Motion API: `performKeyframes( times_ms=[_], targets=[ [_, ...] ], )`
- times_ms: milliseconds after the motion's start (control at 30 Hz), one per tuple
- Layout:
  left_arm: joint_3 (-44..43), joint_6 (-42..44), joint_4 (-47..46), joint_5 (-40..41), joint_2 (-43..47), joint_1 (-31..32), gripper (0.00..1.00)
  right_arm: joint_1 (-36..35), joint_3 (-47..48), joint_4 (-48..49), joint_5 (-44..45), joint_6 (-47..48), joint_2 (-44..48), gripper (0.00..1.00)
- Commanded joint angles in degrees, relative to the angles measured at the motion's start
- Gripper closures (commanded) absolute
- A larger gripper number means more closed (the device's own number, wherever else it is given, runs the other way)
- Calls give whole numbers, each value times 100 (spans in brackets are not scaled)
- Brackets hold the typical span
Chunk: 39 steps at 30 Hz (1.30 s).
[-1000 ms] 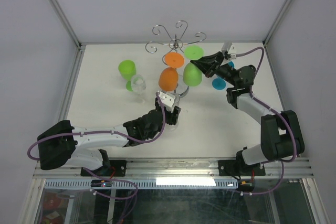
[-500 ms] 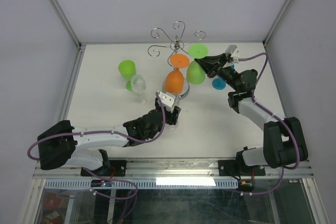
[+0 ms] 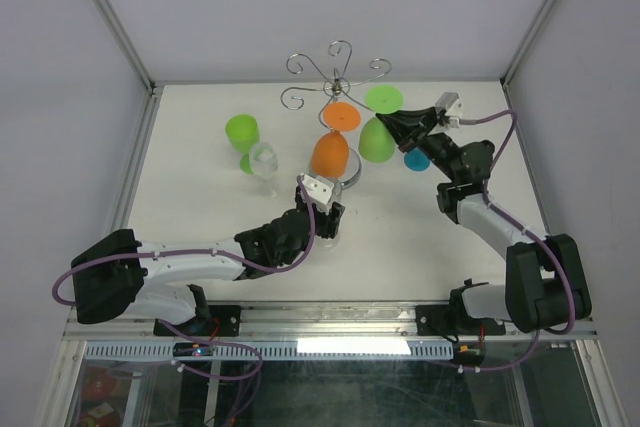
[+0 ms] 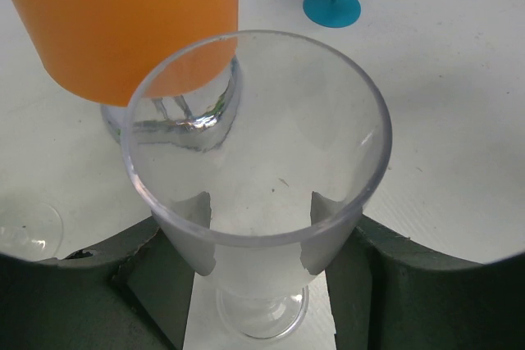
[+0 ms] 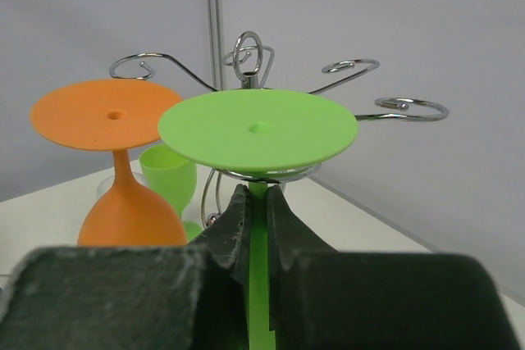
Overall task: Place the wine glass upside down on the wine glass rack
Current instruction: Move the wine glass to the center of the board.
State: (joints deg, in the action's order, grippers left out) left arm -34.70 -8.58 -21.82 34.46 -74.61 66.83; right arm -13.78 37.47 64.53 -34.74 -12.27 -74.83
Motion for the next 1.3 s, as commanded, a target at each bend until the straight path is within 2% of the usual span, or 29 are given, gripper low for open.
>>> performKeyframes(
  times_ms=[0, 233, 367, 567, 667, 733, 1033, 1200, 1233, 1267],
  targets=[
    [-54, -90, -270, 3, 74, 54, 56, 16, 107, 87, 449, 151, 165, 100],
    [-63, -82, -254, 52, 87, 58, 56, -19, 414, -588, 625, 225, -16, 100],
    [-62, -83, -252, 69, 88, 58, 57, -70, 496, -717, 581, 239, -108, 93],
    [-2, -107, -252, 122, 172, 58, 56, -85, 481, -950, 785, 336, 26, 78],
    [20, -106, -252, 123, 199, 56, 57, -82, 418, -1230, 1054, 390, 228, 63],
    [26, -101, -261, 124, 208, 54, 57, -81, 389, -1442, 1232, 415, 415, 59],
    [91, -41, -268, 213, 312, 58, 56, -81, 53, -2683, 1232, 415, 1542, 59],
    [179, 40, -288, 320, 320, 58, 49, -81, -175, -3351, 1232, 415, 2133, 59],
    [197, 47, -314, 319, 324, 58, 45, -82, -194, -3501, 2169, 293, 2226, 50],
    [218, 41, -328, 323, 324, 58, 43, -85, -204, -3678, 2521, 261, 2314, 48]
  ],
)
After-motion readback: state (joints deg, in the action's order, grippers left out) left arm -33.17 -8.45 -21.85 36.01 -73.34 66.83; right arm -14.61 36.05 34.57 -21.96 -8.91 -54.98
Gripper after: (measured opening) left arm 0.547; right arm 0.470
